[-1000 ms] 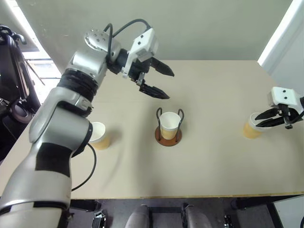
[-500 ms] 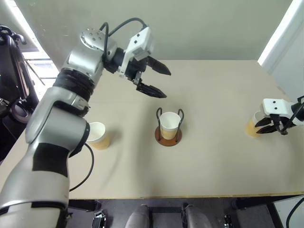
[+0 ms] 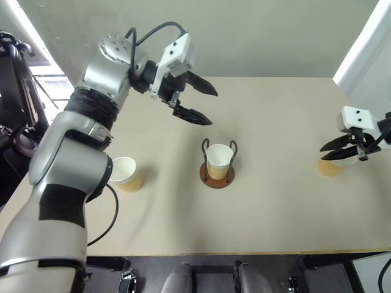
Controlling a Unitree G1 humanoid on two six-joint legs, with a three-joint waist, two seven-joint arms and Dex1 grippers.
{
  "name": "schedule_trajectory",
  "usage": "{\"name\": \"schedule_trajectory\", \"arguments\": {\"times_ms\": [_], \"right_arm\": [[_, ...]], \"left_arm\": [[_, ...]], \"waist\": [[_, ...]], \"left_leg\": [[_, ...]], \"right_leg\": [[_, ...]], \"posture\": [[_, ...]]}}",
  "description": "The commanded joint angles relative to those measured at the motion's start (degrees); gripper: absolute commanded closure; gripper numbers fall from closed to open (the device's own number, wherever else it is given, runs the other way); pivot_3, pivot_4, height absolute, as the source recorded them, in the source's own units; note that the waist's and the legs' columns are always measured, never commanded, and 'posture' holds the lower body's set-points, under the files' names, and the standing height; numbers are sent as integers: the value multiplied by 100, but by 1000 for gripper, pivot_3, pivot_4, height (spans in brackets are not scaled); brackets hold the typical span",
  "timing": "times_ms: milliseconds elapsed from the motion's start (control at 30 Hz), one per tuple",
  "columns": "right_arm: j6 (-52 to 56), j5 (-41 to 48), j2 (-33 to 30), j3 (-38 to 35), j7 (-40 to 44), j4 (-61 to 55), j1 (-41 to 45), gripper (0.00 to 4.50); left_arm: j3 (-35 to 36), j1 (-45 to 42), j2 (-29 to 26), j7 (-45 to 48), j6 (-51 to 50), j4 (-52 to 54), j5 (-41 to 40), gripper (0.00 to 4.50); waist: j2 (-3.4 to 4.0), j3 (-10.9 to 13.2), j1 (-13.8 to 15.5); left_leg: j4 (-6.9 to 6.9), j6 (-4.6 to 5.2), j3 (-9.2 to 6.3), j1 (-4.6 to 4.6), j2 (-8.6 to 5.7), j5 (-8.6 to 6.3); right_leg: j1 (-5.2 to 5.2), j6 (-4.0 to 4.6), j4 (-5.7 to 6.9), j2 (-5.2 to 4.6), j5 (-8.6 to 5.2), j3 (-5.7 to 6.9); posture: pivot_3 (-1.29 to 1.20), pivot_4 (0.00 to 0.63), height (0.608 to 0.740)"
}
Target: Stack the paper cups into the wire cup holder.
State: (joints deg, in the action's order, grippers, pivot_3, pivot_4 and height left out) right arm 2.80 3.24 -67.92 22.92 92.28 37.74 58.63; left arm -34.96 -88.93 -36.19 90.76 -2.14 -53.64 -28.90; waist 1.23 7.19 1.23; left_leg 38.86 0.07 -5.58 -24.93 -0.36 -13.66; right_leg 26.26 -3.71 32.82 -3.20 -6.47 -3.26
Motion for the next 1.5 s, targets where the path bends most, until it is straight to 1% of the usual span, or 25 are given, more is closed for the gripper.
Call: {"name": "schedule_trajectory", "arguments": {"times_ms": [33,133,167,233,367,567,733,1000,1267,1367,1400,1433,1500], "right_arm": [[-477,-551,-177,-75,20,511,226,3428],[-726,-866,-108,-143,11,924,375,3428],[-773,-946,-79,-175,-9,1041,435,3259],[-813,-1023,-39,-210,8,1150,530,2845],[-983,-1132,56,-321,14,1299,570,1561],[-1196,-1277,272,-373,-125,1320,458,1561],[-1499,-1569,338,-316,-252,1415,397,1561],[-1922,-2141,483,-185,-583,1914,459,1561],[-2035,-2438,672,-208,-796,2187,534,1561],[-2057,-2544,721,-195,-909,2254,575,2182],[-2060,-2574,730,-192,-925,2273,584,2466],[-2062,-2595,744,-196,-935,2285,585,2873],[-2072,-2627,763,-201,-937,2298,581,3538]], "left_arm": [[16,-143,-19,174,24,113,-65,51],[15,-129,-23,174,33,109,-61,51],[14,-124,-27,174,41,103,-55,15],[17,-124,-29,174,47,87,-43,0],[17,-123,-34,174,58,79,-31,0],[5,-128,-55,174,74,79,-20,0],[-15,-116,-91,174,93,114,-32,0],[-26,-83,-168,174,82,166,-95,0],[267,87,-194,174,309,130,-110,0],[436,166,-177,174,378,86,-124,0],[449,200,-196,174,402,101,-124,0],[437,247,-236,174,453,126,-138,0],[305,340,-367,174,377,241,-300,0]], "waist": [[0,0,2],[0,0,-4],[1,0,-10],[2,0,-19],[2,0,-46],[4,0,-45],[5,0,-41],[4,0,-43],[5,0,-48],[5,0,-47],[5,0,-47],[5,0,-48],[6,-1,-49]], "left_leg": [[-2,0,4,1,-2,-1],[-6,2,2,3,2,-4],[-7,2,3,3,4,-4],[-10,2,10,5,5,-4],[-11,2,12,8,12,-4],[-12,2,15,9,8,-4],[-14,3,15,9,7,-4],[-14,3,15,10,8,-5],[-15,3,13,13,10,-5],[-15,3,14,14,11,-5],[-15,3,14,14,11,-5],[-15,3,14,15,12,-5],[-15,3,14,15,12,-5]], "right_leg": [[0,2,0,5,-2,4],[1,2,0,1,-2,3],[2,2,1,0,-2,4],[5,3,3,1,-1,5],[4,4,3,0,0,3],[5,4,2,2,0,6],[5,4,1,2,0,7],[5,5,1,-1,1,8],[5,8,2,-3,4,6],[5,8,2,-2,5,7],[5,9,2,-2,5,7],[5,9,2,-4,6,7],[5,9,3,-3,6,8]], "posture": [[0,150,740],[0,150,740],[0,150,740],[0,150,740],[0,150,740],[0,150,740],[0,150,740],[0,150,740],[0,150,740],[0,150,740],[0,150,740],[0,150,740],[0,150,740]]}}
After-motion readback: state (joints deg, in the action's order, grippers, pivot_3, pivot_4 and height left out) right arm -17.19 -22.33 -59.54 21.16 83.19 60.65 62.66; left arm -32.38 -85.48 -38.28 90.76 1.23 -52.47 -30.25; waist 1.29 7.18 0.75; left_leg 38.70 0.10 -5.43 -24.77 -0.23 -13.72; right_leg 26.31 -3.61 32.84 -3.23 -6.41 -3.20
